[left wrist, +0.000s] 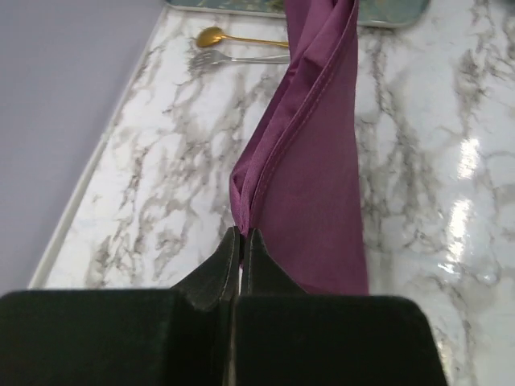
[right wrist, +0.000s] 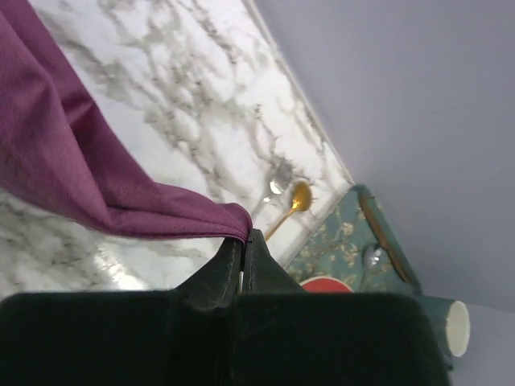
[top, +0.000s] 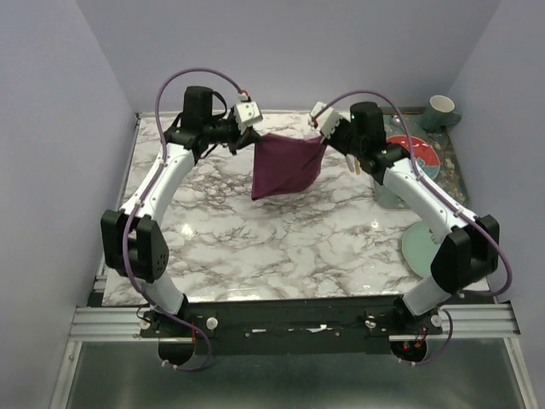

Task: Fold the napkin into a case and place the utensils inside
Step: Turn over the upper triangle folded napkin at the center of the board.

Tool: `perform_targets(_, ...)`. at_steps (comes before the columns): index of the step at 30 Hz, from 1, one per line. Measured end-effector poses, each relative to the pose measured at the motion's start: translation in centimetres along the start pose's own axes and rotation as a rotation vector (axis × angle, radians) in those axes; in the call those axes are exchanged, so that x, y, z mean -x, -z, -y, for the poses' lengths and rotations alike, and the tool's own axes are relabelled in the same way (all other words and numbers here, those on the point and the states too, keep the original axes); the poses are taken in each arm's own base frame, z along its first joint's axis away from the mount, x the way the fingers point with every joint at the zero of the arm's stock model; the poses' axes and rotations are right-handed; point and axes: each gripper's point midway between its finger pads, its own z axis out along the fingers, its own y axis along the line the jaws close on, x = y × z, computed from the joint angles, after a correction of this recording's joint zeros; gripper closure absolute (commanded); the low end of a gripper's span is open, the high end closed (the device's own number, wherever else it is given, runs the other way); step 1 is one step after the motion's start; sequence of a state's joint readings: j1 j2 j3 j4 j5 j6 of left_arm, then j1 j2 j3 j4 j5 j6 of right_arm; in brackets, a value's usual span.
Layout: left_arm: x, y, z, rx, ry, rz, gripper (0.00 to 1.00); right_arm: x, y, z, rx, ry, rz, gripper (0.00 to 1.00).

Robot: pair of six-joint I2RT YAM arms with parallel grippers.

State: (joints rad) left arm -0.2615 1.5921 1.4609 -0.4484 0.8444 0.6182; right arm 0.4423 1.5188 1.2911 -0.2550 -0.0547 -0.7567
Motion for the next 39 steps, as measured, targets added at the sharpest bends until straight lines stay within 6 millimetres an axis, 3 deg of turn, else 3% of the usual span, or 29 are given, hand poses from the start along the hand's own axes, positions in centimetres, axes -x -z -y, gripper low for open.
perform_targets(3, 1.8, -0.7, -5.4, 0.074, -0.005, 0.047, 1.00, 2.1, -1.5, 5.0, -0.099, -0.025, 0.016, 0.99)
perform_targets(4, 1.9, -1.0, -6.6, 0.091, -0.007, 0.055, 1.00, 2.5, -2.5, 6.9, -0.137, -0.032, 0.019, 0.99)
perform_targets(8, 1.7, -2.4, -11.7, 0.162, 0.008, 0.085, 1.00, 3.4, -5.7, 11.5, -0.224, -0.045, 0.015, 0.99)
perform_targets(10, 1.7, -2.9, -14.1, 0.202, -0.001, 0.106, 1.00, 3.6, -6.8, 13.0, -0.253, -0.046, 0.013, 0.99)
perform_targets(12, 2.0, -3.1, -15.0, 0.220, -0.014, 0.120, 1.00, 3.6, -7.5, 13.9, -0.274, -0.048, 0.012, 0.99)
perform_targets(16, 2.1, -2.6, -14.7, 0.220, -0.056, 0.126, 1.00, 2.9, -7.4, 13.1, -0.259, -0.028, 0.012, 0.99)
perform_targets(20, -1.8, -2.4, -9.6, 0.137, -0.072, 0.049, 1.00, 0.0, -6.8, 6.9, -0.130, 0.053, -0.007, 0.99)
perform_targets(22, -5.4, -2.6, -5.3, 0.056, -0.066, -0.027, 1.00, -2.7, -6.6, 1.7, -0.020, 0.114, -0.039, 1.00)
perform_targets(23, -7.1, -2.6, -3.1, 0.014, -0.060, -0.064, 1.00, -5.3, -6.6, -2.2, 0.064, 0.149, -0.073, 1.00)
perform_targets(24, -8.6, -2.6, -1.3, -0.022, -0.053, -0.096, 1.00, -5.1, -6.3, -3.2, 0.085, 0.168, -0.067, 1.00)
perform_targets(27, -13.9, -2.2, 5.8, -0.170, -0.011, -0.213, 1.00, -8.6, -5.6, -10.6, 0.255, 0.246, -0.109, 0.99)
perform_targets(29, -16.0, -1.6, 9.4, -0.245, 0.012, -0.267, 1.00, -10.2, -4.1, -14.3, 0.343, 0.290, -0.122, 0.99)
perform_targets(32, -17.4, -0.9, 13.3, -0.322, 0.011, -0.310, 1.00, -10.7, -2.2, -17.0, 0.412, 0.337, -0.114, 0.99)
perform_targets(39, -17.9, 0.0, 18.6, -0.406, -0.024, -0.348, 1.00, -9.1, -0.4, -18.3, 0.453, 0.389, -0.078, 0.99)
